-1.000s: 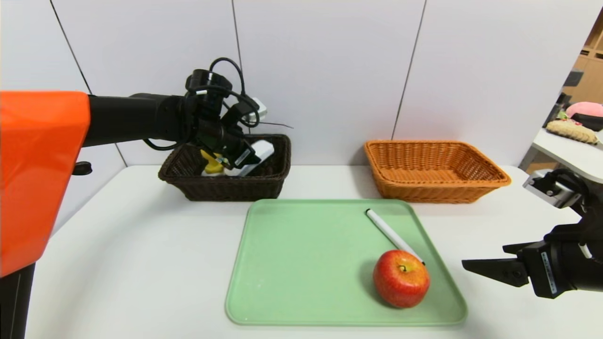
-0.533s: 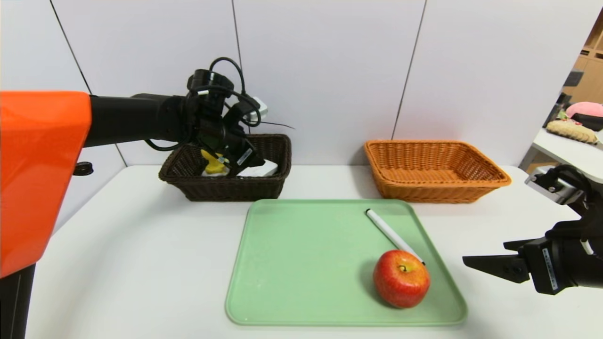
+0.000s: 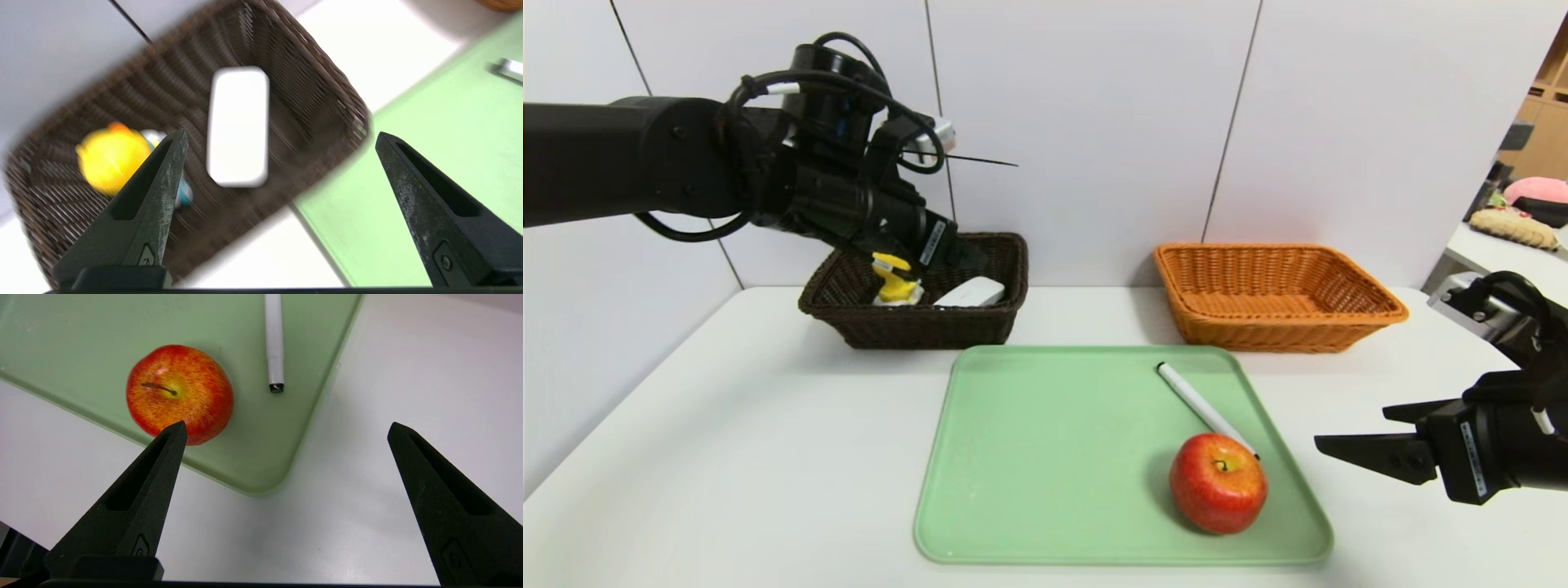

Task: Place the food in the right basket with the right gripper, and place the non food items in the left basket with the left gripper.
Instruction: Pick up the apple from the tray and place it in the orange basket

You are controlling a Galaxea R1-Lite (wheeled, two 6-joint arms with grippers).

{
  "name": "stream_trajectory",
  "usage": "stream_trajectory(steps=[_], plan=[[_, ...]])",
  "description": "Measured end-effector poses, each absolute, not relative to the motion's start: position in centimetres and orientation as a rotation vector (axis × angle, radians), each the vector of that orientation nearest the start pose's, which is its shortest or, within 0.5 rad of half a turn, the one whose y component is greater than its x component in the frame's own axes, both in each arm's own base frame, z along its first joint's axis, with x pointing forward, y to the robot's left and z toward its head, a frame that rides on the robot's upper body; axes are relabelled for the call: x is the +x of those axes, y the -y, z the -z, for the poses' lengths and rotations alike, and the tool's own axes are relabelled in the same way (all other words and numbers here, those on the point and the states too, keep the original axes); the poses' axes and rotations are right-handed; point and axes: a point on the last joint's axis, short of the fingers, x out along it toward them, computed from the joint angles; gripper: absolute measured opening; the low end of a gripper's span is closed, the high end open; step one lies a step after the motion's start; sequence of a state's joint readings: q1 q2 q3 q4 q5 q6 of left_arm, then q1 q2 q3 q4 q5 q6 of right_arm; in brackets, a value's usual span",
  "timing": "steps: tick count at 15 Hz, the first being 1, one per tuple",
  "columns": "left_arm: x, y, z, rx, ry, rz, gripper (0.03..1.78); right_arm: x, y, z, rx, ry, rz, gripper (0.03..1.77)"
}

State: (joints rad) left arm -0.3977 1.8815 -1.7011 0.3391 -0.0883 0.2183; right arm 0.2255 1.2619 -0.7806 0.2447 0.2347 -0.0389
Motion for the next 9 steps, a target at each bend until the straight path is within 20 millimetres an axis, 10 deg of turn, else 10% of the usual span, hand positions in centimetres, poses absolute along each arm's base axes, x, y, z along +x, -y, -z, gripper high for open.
stream_trajectory(steps=[9], plan=[[21.5, 15.9, -22.9, 0.144, -0.764, 0.642, 1.67, 19.1, -8.5, -21.0, -0.094, -0.747, -0.609, 1.7]])
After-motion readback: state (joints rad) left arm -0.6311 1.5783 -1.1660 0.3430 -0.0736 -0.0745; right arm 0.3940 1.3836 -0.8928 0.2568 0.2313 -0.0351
